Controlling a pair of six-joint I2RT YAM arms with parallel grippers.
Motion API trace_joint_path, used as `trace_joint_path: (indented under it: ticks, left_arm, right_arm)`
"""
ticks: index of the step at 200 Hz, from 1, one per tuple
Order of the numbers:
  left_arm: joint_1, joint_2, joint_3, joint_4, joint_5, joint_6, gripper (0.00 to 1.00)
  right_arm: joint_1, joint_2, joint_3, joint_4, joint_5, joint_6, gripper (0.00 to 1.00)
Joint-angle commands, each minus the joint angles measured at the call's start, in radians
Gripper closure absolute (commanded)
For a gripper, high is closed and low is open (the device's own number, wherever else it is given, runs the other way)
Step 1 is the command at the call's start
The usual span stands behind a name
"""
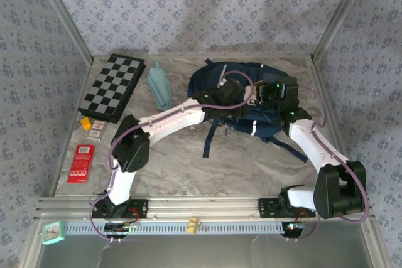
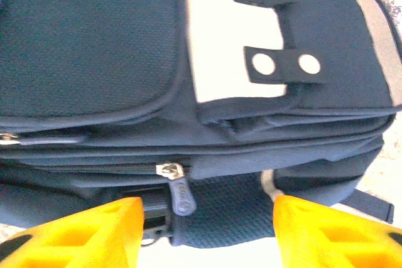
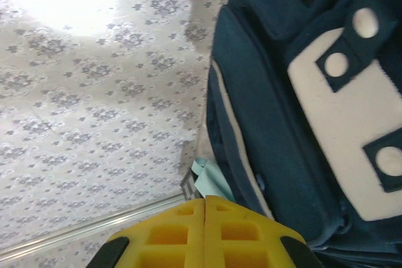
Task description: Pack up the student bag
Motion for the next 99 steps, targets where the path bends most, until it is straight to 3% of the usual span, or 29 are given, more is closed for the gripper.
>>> trace_joint_path:
  ticks: [1,26,54,75,99]
  left_arm:
    - [-0.001,0.068,0.109,-0.14,-0.054,0.005,0.48]
    - [-0.006,0.081,0.106,-0.181,-0.07,-0.009,0.5]
    - [0.006,0.009,-0.023,-0.084,-0.056,-0.011,0.5]
    - [0.028,-0.039,-0.109,-0.009,-0.037,-0.016,0.51]
    - [0.052,-0.056,-0.142,-0.017,-0.043,-0.031,0.52]
  right_arm:
    - [0.006,-0.001,0.024,0.024,0.03,0.012,1.0]
    - [-0.006,-0.003,0.015,0.009,-0.006,0.014,1.0]
    - [-0.026,-0.043,0.004,-0.187,-0.026,-0.078,1.0]
    - [-0.022,-0.051,-0.053,-0.178,-0.08,-0.071,0.68]
    - [0.031,-0.082,-0.059,-0.286,-0.016,-0.079,0.45]
